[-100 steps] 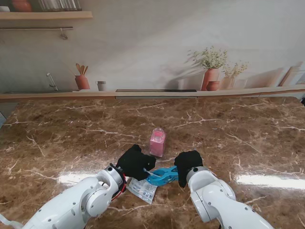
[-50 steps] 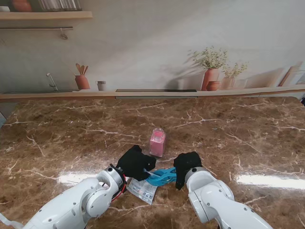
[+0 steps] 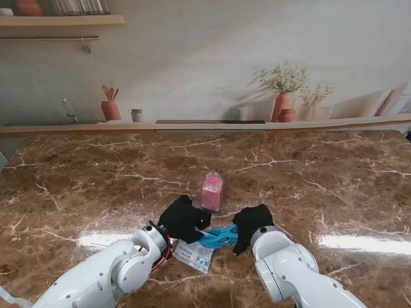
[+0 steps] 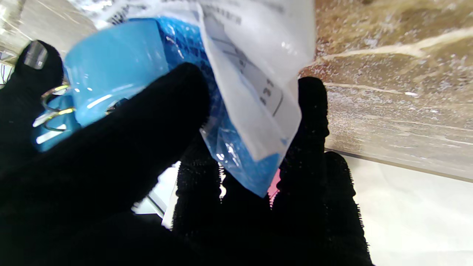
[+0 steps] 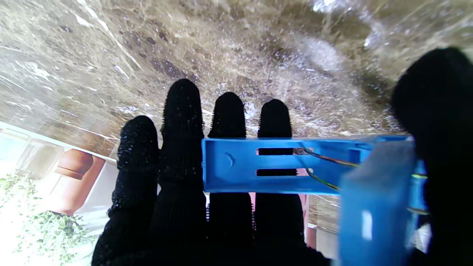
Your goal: Fill the seasoning bottle
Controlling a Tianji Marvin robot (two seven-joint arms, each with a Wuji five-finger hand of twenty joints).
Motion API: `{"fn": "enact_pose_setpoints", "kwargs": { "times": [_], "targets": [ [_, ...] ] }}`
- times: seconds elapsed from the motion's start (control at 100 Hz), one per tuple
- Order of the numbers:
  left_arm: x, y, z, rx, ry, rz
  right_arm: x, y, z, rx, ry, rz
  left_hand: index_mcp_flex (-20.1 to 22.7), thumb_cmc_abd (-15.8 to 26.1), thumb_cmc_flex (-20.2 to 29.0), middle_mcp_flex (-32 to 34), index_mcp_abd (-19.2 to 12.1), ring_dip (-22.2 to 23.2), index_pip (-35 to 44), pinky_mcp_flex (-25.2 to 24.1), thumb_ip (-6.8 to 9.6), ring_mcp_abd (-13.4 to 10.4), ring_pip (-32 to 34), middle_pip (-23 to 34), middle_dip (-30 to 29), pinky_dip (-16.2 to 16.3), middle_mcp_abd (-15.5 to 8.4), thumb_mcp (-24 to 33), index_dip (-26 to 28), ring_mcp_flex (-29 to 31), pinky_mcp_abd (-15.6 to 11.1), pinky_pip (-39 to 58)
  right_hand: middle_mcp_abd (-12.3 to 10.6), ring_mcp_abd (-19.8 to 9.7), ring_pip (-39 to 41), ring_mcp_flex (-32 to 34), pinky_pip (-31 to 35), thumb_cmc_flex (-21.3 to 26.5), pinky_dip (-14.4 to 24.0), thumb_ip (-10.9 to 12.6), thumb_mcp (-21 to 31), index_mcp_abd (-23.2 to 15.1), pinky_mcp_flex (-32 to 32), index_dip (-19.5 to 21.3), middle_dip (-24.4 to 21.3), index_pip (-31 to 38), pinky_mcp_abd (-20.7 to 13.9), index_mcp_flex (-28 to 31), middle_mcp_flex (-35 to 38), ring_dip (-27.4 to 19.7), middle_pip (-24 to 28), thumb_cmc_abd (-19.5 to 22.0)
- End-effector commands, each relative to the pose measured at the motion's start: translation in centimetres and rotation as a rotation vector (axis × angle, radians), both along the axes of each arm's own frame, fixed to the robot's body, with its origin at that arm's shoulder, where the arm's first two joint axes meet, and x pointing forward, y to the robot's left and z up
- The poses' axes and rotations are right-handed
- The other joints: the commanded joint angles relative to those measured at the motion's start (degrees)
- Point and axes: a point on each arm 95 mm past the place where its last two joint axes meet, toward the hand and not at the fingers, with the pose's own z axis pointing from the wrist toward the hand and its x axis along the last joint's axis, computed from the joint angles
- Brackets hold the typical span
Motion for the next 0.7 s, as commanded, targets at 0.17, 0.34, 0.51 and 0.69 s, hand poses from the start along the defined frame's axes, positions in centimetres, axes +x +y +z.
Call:
{"fn": "enact_pose_setpoints", "kwargs": {
  "times": [0.17,0.34,0.51,0.69],
  "targets": [
    [-0.2,-0.4,-0.2,0.003,0.014,0.005,-1.3,0.5,0.4,0.045,0.019,0.050,0.77,2.20,0.45,3.89,-1.78,0.42,1.85,-0.17,2.31,0.79,2.40,1.28,-0.27,-0.41,-0.31,1.93,0.90,1.82,0.14,2.30,-2.29,-3.35,-15.69,-11.79,-15.87,-0.03,-1.16,7.52,-11.25,5.92,-7.49,-18.07,-17.04,-16.01,-0.60,-11.57,-9.14,-9.38,-13.87,15.35],
    [0.2,-0.2,-0.3,0.019,0.027,0.013,-1.7,0.3,1.0,0.115,-0.041,0.054,-0.42,3.72,0.62,3.28,-2.18,0.32,1.65,-0.55,2.55,0.77,1.89,0.82,-0.44,-0.51,-0.23,0.51,1.42,1.12,0.14,2.01,-0.30,-2.78,-22.42,-17.10,-23.16,-4.16,-4.71,8.23,-5.97,7.57,-10.25,-22.62,-23.90,-18.41,-1.18,-15.45,-14.27,-15.09,-20.35,13.19],
    [0.6,-0.3,-0.3,0.026,0.037,0.012,-2.1,-0.2,2.0,0.158,-0.091,0.031,-1.27,4.81,1.40,2.41,-2.40,0.39,1.39,-1.16,2.70,0.96,1.42,0.47,-0.22,-0.55,-0.37,-1.32,1.98,0.12,0.50,1.59,0.70,-2.31,-23.73,-17.97,-24.76,-4.66,-6.09,8.11,-5.96,8.24,-10.42,-23.69,-26.48,-18.71,-1.30,-16.32,-15.34,-17.12,-22.32,13.84],
    [0.8,-0.9,-0.2,0.023,0.038,-0.003,-2.3,-0.7,2.3,0.160,-0.104,0.006,-3.40,6.50,2.52,0.69,-2.65,0.99,0.74,-2.56,2.37,1.35,0.83,-0.08,0.70,-0.63,-0.27,-4.17,2.94,-2.11,1.29,0.32,0.59,-2.10,-23.29,-17.14,-24.61,-4.00,-6.27,8.01,-6.21,7.58,-10.13,-24.03,-26.88,-18.20,-1.01,-15.09,-13.42,-17.42,-21.68,14.47]
  ]
}}
